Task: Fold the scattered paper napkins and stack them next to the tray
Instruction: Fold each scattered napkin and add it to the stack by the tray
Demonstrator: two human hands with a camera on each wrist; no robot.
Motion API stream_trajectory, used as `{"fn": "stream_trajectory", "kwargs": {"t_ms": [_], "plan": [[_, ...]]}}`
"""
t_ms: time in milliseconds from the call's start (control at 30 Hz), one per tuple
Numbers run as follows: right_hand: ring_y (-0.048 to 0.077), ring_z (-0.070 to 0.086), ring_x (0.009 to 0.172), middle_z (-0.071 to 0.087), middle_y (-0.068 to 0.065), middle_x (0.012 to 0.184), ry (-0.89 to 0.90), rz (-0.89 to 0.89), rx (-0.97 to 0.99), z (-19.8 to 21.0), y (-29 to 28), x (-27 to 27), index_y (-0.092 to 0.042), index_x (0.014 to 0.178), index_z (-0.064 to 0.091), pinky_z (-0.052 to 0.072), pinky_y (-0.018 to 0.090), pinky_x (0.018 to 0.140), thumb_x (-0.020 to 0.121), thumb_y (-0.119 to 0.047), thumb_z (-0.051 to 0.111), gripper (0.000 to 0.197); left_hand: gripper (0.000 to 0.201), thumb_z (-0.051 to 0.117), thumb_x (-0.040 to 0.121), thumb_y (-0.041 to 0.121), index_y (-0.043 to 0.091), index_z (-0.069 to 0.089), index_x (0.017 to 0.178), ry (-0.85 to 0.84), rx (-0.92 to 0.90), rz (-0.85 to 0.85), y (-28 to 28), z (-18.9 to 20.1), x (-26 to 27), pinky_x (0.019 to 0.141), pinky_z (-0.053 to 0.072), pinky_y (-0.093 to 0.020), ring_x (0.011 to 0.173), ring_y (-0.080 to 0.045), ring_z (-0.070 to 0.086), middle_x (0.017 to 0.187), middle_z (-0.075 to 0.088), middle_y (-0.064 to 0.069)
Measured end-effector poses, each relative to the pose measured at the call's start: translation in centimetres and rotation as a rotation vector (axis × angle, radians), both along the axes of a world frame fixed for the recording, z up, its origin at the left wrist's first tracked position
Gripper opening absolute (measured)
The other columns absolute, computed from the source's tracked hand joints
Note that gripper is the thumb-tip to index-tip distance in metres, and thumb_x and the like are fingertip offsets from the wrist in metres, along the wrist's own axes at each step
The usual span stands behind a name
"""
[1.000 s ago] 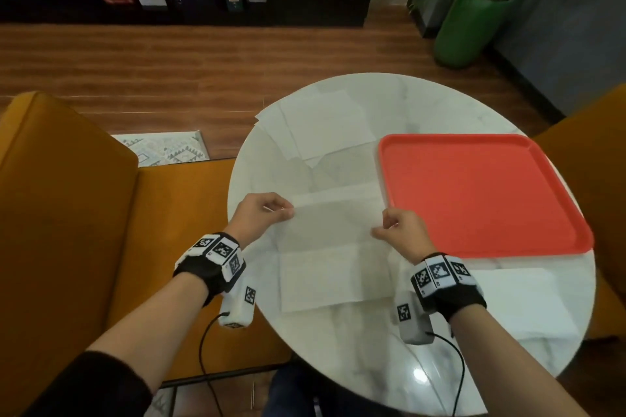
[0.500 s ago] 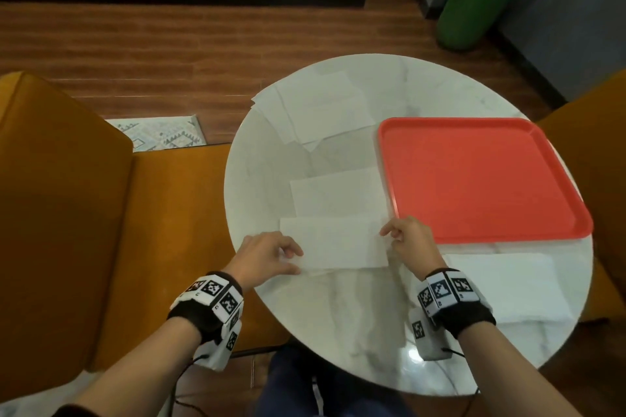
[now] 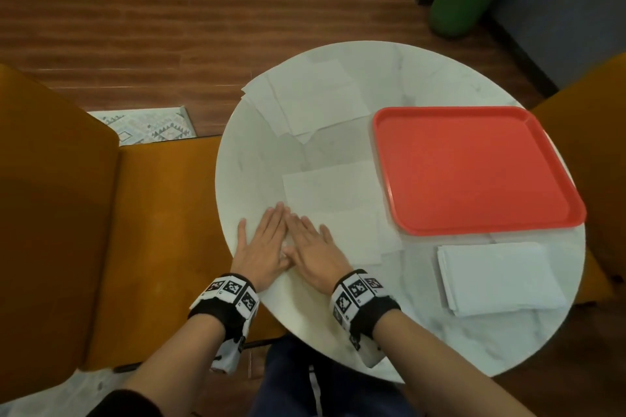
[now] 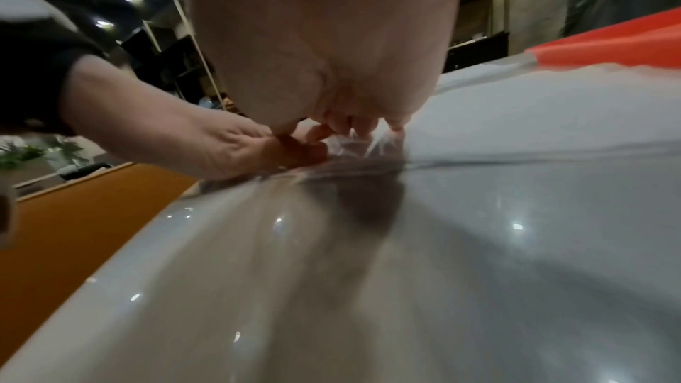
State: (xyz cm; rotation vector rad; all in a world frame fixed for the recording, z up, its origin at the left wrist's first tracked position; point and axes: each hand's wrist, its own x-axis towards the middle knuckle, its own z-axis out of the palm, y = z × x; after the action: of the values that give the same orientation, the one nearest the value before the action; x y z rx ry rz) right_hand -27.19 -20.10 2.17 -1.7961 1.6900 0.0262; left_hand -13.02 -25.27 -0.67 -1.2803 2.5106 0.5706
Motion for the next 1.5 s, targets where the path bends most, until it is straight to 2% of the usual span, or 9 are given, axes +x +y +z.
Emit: {"fn": "stream_trajectory", "kwargs": {"t_ms": [267, 567, 733, 833, 1033, 1233, 1300, 1367, 1500], "plan": [[0.007, -0.005, 0.146, -0.006, -0.011, 0.159, 0.097, -0.218, -0.009, -0.9, 2.4, -7.0, -0.027, 0.151, -0.002, -0.003, 0.043, 0.117, 0.102, -0.038, 0.015, 0.053, 0.097, -0.009, 0.068, 0.081, 0.024, -0.032, 0.142, -0.002, 0.014, 0.036, -0.3, -0.5, 0.5, 0.111, -0.015, -0.053, 0.142, -0.008, -0.025, 0.15, -0.037, 0.008], [0.021, 0.002, 0.147, 0.005, 0.009, 0.159, 0.161, -0.266, -0.06, -0.2, 3.1, -8.2, -0.012, 0.15, 0.01, -0.001, 0.038, 0.118, 0.102, -0.032, 0.028, 0.056, 0.097, -0.007, 0.067, 0.083, 0.025, -0.035, 0.141, 0.018, 0.055, 0.029, -0.4, -0.3, 0.5, 0.11, -0.016, -0.054, 0.143, -0.009, -0.025, 0.149, -0.04, 0.008], [0.02, 0.002, 0.147, 0.004, 0.009, 0.159, 0.067, -0.248, -0.085, -0.4, 2.7, -6.8, -0.011, 0.15, 0.013, 0.003, 0.031, 0.118, 0.1, -0.031, 0.037, 0.058, 0.09, 0.007, 0.076, 0.075, 0.027, 0.001, 0.152, 0.116, -0.033, 0.042, -0.4, 0.9, 0.2, 0.111, 0.008, -0.059, 0.147, -0.016, 0.004, 0.161, 0.003, 0.005], [0.02, 0.003, 0.147, 0.006, 0.008, 0.159, 0.04, -0.224, -0.104, -0.5, 2.4, -5.8, -0.011, 0.149, 0.016, 0.004, 0.031, 0.118, 0.1, -0.031, 0.039, 0.059, 0.08, 0.032, 0.083, 0.069, 0.026, 0.021, 0.149, 0.108, -0.152, 0.006, -0.8, 1.7, -0.2, 0.097, 0.03, -0.045, 0.13, -0.021, 0.036, 0.147, 0.034, 0.0], [0.019, 0.01, 0.146, 0.013, 0.006, 0.159, 0.001, -0.243, -0.127, 0.2, 2.2, -5.9, -0.012, 0.149, 0.02, 0.01, 0.03, 0.118, 0.097, -0.032, 0.046, 0.061, 0.05, 0.059, 0.084, 0.054, 0.03, 0.042, 0.125, 0.098, 0.01, 0.18, -2.0, 4.1, -0.7, 0.082, 0.023, -0.034, 0.093, -0.017, 0.046, 0.106, 0.056, 0.002], [0.023, 0.018, 0.145, 0.029, 0.006, 0.154, -0.081, -0.288, -0.148, 3.0, 0.9, -6.7, -0.022, 0.141, 0.037, 0.005, 0.047, 0.118, 0.087, -0.036, 0.062, 0.062, 0.031, 0.051, 0.091, 0.053, 0.03, 0.062, 0.11, 0.275, -0.042, 0.049, -3.2, 8.8, -1.7, 0.084, 0.026, -0.035, 0.101, -0.016, 0.054, 0.1, 0.062, 0.009], [0.022, 0.042, 0.133, 0.053, 0.006, 0.136, -0.186, -0.41, -0.164, 4.4, 0.8, -8.0, -0.016, 0.125, 0.056, 0.025, 0.046, 0.113, 0.08, -0.037, 0.067, 0.051, 0.031, 0.054, 0.09, 0.053, 0.028, 0.067, 0.104, 0.473, 0.085, 0.067, -3.7, 10.8, -2.3, 0.091, 0.038, -0.037, 0.1, -0.011, 0.059, 0.1, 0.066, 0.013], [0.013, 0.063, 0.093, 0.069, 0.002, 0.094, -0.382, -0.604, -0.214, 6.2, 1.6, -9.7, -0.01, 0.104, 0.067, 0.044, 0.032, 0.087, 0.078, -0.027, 0.07, 0.031, 0.027, 0.057, 0.09, 0.048, 0.026, 0.071, 0.099, 0.679, 0.229, 0.106, -3.9, 13.0, -3.3, 0.09, 0.048, -0.03, 0.097, -0.002, 0.062, 0.099, 0.071, 0.014], [0.001, 0.061, 0.061, 0.068, -0.009, 0.065, -0.882, -0.961, -0.288, 7.8, 4.5, -13.2, -0.015, 0.08, 0.065, 0.047, 0.018, 0.064, 0.082, 0.0, 0.068, 0.015, 0.018, 0.062, 0.091, 0.033, 0.02, 0.075, 0.094, 0.958, 0.374, 0.224, -3.4, 15.8, -6.5, 0.08, 0.05, -0.016, 0.091, -0.002, 0.067, 0.094, 0.074, 0.009]]}}
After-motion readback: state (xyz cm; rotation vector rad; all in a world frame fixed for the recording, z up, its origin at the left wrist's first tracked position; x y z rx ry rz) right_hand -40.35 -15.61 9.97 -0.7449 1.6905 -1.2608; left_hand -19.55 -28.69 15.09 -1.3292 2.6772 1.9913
